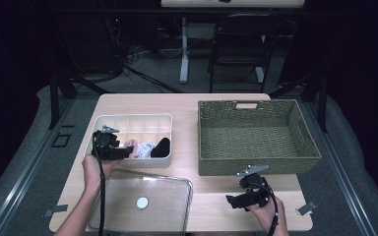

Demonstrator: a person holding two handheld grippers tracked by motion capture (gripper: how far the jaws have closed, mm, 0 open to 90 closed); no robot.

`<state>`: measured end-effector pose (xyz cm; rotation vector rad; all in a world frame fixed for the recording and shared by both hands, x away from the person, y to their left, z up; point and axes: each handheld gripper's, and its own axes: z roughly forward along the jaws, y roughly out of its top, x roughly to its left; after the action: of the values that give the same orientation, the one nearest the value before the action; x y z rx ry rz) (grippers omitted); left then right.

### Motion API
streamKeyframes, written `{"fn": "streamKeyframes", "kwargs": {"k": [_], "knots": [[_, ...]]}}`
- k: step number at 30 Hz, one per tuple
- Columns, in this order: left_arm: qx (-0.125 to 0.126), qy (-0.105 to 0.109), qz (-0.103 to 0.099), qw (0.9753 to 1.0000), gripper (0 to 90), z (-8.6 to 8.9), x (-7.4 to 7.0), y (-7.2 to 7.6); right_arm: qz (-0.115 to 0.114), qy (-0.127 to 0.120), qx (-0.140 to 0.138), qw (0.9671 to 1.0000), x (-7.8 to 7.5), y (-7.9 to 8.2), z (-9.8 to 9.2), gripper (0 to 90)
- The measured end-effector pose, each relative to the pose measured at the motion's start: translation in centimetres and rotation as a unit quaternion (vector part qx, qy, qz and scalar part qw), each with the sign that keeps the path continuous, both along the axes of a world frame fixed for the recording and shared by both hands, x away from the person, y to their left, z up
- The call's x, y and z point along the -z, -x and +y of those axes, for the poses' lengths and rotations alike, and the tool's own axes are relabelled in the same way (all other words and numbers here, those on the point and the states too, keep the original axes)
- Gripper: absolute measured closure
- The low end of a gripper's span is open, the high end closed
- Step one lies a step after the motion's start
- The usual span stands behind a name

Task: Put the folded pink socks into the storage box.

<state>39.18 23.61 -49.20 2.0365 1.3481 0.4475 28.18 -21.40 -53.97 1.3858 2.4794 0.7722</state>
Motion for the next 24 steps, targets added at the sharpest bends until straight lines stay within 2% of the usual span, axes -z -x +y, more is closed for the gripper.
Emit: {"fn": "streamKeyframes", "kwargs": {"k": [2,6,7,8,9,10,11,16,18,19,24], "knots": [[-0.005,0.011,-0.008,0.9999,35.4,0.0,0.0,-0.3,-0.001,0.0,-0.001,1.0,0.1,-0.1,0.0,9.0],[-0.008,0.011,0.006,0.9999,36.8,-0.2,0.9,-1.1,0.006,0.011,-0.007,0.9999,0.1,-0.1,0.2,9.5],[-0.003,0.014,0.017,0.9997,45.6,-0.2,1.1,-1.2,0.004,0.005,-0.006,1.0,0.2,0.0,0.3,9.5],[-0.003,0.014,0.017,0.9997,53.2,-0.2,1.1,-1.2,0.004,0.005,-0.006,1.0,0.2,0.0,0.3,9.5],[-0.002,0.018,0.019,0.9997,53.2,-0.3,1.2,-1.2,0.004,0.006,-0.008,0.9999,0.1,0.0,0.3,9.5],[-0.001,0.012,0.022,0.9997,65.7,-0.3,1.2,-1.1,0.003,0.003,-0.006,1.0,0.1,0.0,0.3,10.0],[-0.001,0.012,0.022,0.9997,69.6,-0.3,1.2,-1.1,0.004,0.003,-0.006,1.0,0.1,0.0,0.3,11.0],[0.002,0.005,0.045,0.999,74.8,-0.3,1.3,-1.1,0.006,0.008,-0.008,0.9999,0.2,0.0,0.2,11.6],[0.001,0.005,0.05,0.9987,75.0,-0.3,1.4,-1.1,0.006,0.004,-0.008,0.9999,0.2,0.1,0.2,11.6],[0.003,0.005,0.054,0.9985,75.1,-0.3,1.5,-1.1,-0.004,-0.007,0.001,1.0,0.4,0.1,0.3,11.6],[0.012,-0.012,0.062,0.998,75.2,-0.8,1.9,-1.2,0.005,0.011,-0.008,0.9999,0.2,0.1,0.2,11.7]]}}
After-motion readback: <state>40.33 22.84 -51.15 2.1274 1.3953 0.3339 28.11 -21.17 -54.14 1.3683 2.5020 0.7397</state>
